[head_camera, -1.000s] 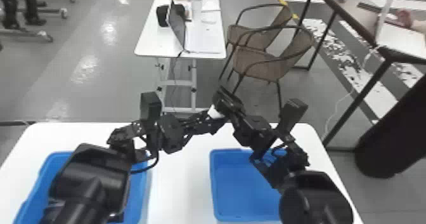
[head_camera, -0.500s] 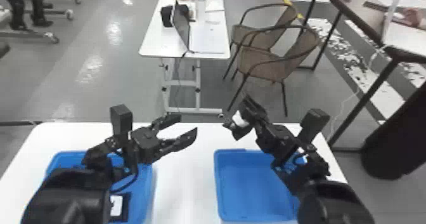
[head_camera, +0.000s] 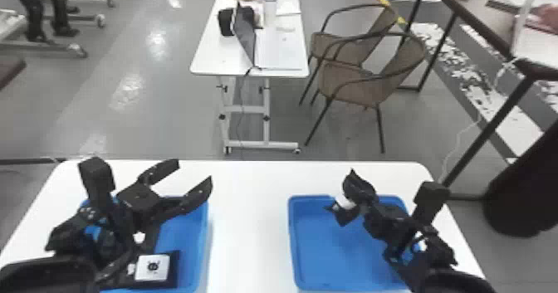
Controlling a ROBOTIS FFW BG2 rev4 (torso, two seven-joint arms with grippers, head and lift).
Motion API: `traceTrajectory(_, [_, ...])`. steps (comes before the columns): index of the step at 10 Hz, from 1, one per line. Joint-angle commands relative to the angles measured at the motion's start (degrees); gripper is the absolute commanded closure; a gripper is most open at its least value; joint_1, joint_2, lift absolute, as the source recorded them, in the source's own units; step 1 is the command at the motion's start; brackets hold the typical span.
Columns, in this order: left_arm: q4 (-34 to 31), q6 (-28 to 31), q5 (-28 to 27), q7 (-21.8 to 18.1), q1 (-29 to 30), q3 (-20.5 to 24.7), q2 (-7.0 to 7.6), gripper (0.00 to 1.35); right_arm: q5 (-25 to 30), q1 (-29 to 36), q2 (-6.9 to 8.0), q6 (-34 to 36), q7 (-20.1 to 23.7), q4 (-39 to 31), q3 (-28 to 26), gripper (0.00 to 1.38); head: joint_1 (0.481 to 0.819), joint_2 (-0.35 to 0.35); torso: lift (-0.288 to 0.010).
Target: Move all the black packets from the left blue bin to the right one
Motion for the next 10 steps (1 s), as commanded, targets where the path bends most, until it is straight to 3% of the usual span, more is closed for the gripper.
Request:
traceTrajectory(1, [-3.07, 1.21, -0.16, -0.08, 1.95, 3.27, -0.03, 0.15, 0.18, -0.35, -0.54, 0.0, -0.08, 4.93, -0.38, 1.05, 0.695, -0.062, 0.0])
traceTrajectory(3, [-3.86, 1.91, -0.07, -0.34, 3.62, 4.94, -0.2, 0.15, 1.94, -0.7, -0.54, -0.17, -0.96, 10.29, -2.4, 1.05, 0.695, -0.042, 0.0])
traceTrajectory(4, [-4.04, 2.09, -0.34, -0.43, 4.05, 5.03, -0.29, 0.15, 2.29, -0.79, -0.54, -0.26, -1.31, 11.87, -3.11, 0.91, 0.695, -0.044, 0.0])
traceTrajectory(6, [-6.41, 8.77, -6.4, -3.24, 4.05, 5.03, -0.29, 0.15, 2.56, -1.41, -0.9, -3.78, -1.31, 11.87, -3.19, 0.22, 0.695, -0.064, 0.0])
traceTrajectory(7, [-7.03, 13.07, -8.07, -5.79, 4.41, 4.85, 0.24, 0.15, 1.59, -1.23, -0.81, -4.65, -1.31, 9.67, -3.19, 0.06, 0.695, -0.074, 0.0])
traceTrajectory(10, [-7.99, 15.01, -13.35, -8.25, 5.29, 7.67, -0.38, 0.16, -5.53, 1.93, -0.72, -7.73, -0.96, 1.41, -1.7, 0.13, 0.695, -0.074, 0.0])
